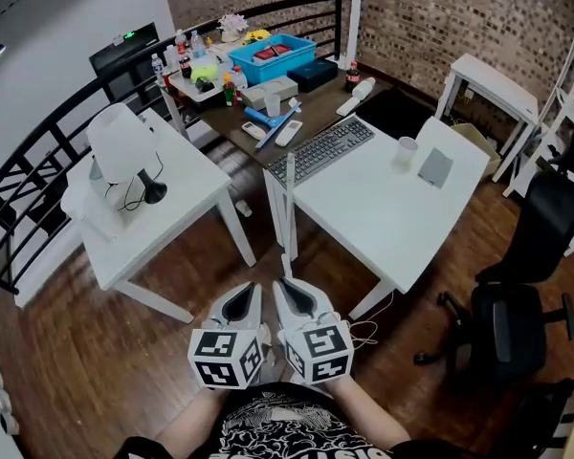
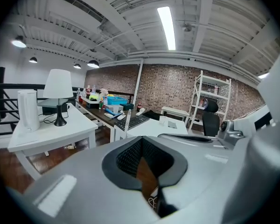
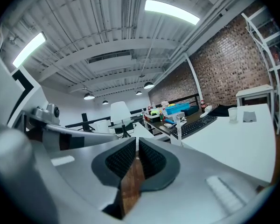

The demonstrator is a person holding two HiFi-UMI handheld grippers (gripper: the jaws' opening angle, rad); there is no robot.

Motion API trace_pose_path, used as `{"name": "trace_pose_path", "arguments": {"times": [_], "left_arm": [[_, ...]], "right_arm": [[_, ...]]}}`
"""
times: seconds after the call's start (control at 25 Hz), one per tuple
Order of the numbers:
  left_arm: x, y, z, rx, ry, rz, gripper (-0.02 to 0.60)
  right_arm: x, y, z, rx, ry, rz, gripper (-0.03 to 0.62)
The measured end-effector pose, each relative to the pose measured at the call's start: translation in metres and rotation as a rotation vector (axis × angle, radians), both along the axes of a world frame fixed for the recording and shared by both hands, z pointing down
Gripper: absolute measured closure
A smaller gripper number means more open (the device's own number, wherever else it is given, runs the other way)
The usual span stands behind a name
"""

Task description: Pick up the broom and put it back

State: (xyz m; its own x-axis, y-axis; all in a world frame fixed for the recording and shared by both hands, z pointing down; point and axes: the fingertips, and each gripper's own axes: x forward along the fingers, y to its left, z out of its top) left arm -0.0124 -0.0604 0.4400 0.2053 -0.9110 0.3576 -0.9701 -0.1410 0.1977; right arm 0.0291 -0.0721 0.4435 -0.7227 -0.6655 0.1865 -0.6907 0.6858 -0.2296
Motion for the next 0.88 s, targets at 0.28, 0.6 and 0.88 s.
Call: {"name": "trace_pose_path", "arguments": {"times": [0.28, 0.6, 0.88], "left_arm": [[-0.004, -0.042, 0.002, 0.008, 0.019, 0.028, 0.577], [-0.018, -0.107, 0.009, -0.004, 0.046, 0.078, 0.577], [-0.034, -0.160, 0.018, -0.029, 0.067, 0.123, 0.577]], "right_arm": [[0.000, -0.039, 0.004, 0.006, 0.020, 0.044, 0.579], [-0.012, -0.102, 0.010, 0.006, 0.053, 0.096, 0.577], [-0.031, -0.159, 0.024, -0.018, 0.082, 0.140, 0.566]]}}
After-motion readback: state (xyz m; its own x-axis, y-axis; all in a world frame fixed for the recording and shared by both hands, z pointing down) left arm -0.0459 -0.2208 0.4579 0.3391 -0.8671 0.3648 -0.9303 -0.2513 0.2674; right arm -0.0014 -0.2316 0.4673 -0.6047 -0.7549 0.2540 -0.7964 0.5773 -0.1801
